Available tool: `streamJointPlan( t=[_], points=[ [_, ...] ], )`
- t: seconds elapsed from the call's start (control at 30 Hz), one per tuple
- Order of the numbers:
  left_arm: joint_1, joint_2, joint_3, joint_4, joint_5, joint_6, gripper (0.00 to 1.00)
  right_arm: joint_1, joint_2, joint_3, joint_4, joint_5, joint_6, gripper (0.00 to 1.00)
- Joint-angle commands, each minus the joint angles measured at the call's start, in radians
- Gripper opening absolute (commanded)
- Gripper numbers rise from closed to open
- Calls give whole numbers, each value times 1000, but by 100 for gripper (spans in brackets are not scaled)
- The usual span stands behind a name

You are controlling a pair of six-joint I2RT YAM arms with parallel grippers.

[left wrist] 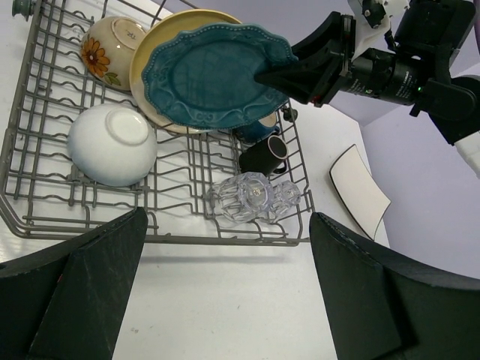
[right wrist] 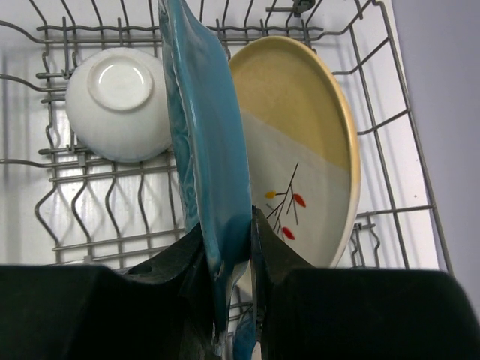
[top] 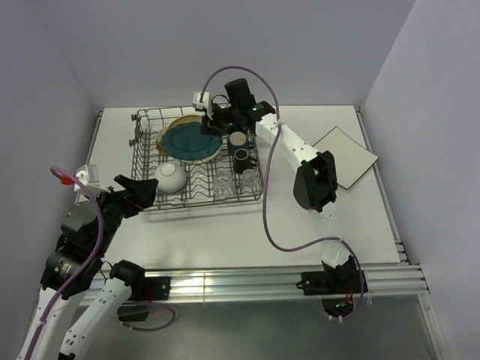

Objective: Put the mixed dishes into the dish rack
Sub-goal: Insert the plate into the dish rack

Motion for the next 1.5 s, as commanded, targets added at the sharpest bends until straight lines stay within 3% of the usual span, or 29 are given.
streamJointPlan(
  t=[0.0,1.13,1.47],
  points=[
    [0,2,-8,32,-14,-7,96,5,-17,104,146,-75,-34,0],
    [0,-5,-21,42,-8,-20,97,4,71,35,150,-35,-31,0],
    [0,-15,-28,39,-10,-23,97,-18,80,62,153,-37,79,0]
  ],
)
